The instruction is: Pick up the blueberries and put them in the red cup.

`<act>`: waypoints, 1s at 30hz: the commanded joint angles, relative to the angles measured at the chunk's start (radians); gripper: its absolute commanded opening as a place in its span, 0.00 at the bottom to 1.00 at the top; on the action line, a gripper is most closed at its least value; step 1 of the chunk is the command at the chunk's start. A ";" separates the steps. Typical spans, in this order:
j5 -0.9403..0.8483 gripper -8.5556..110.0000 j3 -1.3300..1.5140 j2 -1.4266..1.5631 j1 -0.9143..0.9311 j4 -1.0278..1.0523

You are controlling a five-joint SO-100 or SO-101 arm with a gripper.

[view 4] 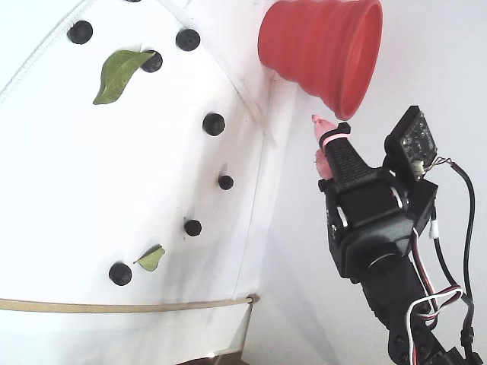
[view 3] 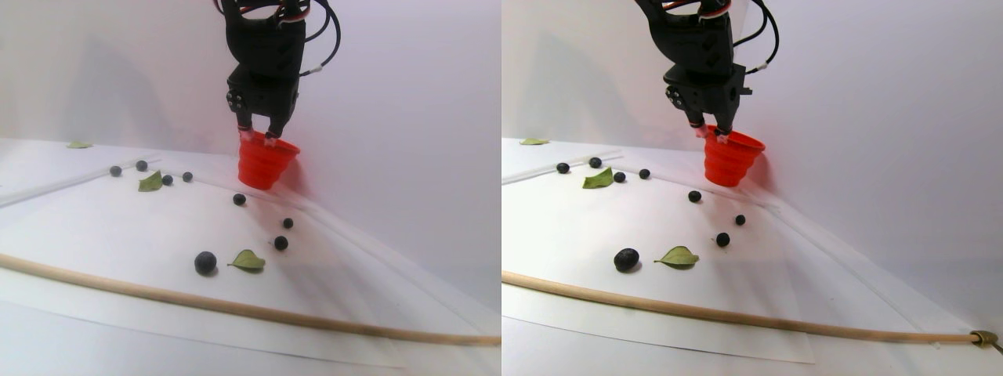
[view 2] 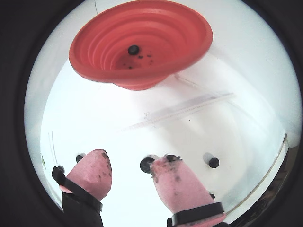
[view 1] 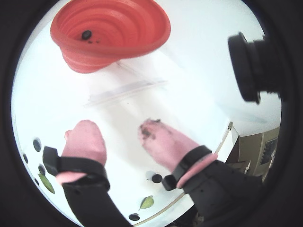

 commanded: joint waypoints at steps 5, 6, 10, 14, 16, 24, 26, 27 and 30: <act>-0.012 0.22 -0.002 -0.044 0.020 -0.064; -0.009 0.22 -0.006 -0.060 0.020 -0.069; -0.009 0.22 -0.020 -0.124 0.025 -0.104; -0.014 0.22 -0.041 -0.161 0.018 -0.118; -0.006 0.22 -0.054 -0.173 0.017 -0.118; 0.026 0.22 -0.109 -0.249 0.003 -0.130; 0.031 0.23 -0.120 -0.264 -0.002 -0.135; 0.034 0.23 -0.127 -0.272 -0.005 -0.137; 0.044 0.23 -0.149 -0.288 -0.015 -0.138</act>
